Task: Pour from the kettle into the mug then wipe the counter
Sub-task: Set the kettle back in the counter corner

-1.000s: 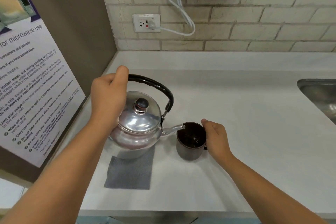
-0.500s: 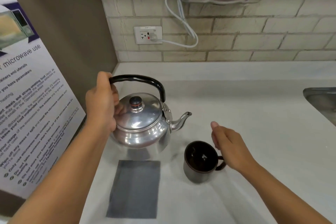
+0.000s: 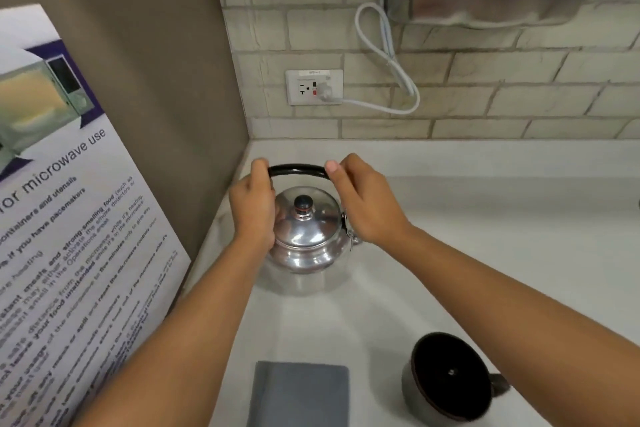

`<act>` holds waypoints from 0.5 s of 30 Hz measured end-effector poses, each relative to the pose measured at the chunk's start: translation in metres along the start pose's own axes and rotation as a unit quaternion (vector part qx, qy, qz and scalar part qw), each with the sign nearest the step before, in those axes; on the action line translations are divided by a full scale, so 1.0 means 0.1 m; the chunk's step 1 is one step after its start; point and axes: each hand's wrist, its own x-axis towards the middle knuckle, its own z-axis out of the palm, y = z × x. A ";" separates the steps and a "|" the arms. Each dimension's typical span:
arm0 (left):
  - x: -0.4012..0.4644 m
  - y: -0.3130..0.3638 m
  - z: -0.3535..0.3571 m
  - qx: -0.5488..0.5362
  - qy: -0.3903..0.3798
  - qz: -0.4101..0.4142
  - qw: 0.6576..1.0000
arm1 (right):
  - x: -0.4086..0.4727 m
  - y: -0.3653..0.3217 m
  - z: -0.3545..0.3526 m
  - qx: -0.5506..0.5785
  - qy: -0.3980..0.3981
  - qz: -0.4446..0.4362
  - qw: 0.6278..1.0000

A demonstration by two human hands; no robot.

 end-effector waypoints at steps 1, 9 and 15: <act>0.05 -0.05 0.00 0.001 -0.002 -0.001 1.000 | 0.02 0.06 0.06 -0.017 -0.007 -0.011 1.000; 0.28 -0.39 -0.01 0.025 0.000 -0.024 0.999 | 0.15 0.44 0.33 -0.069 -0.043 -0.019 0.997; 0.36 -0.52 -0.07 0.051 -0.023 -0.005 0.998 | 0.24 0.56 0.40 -0.064 -0.062 -0.004 0.996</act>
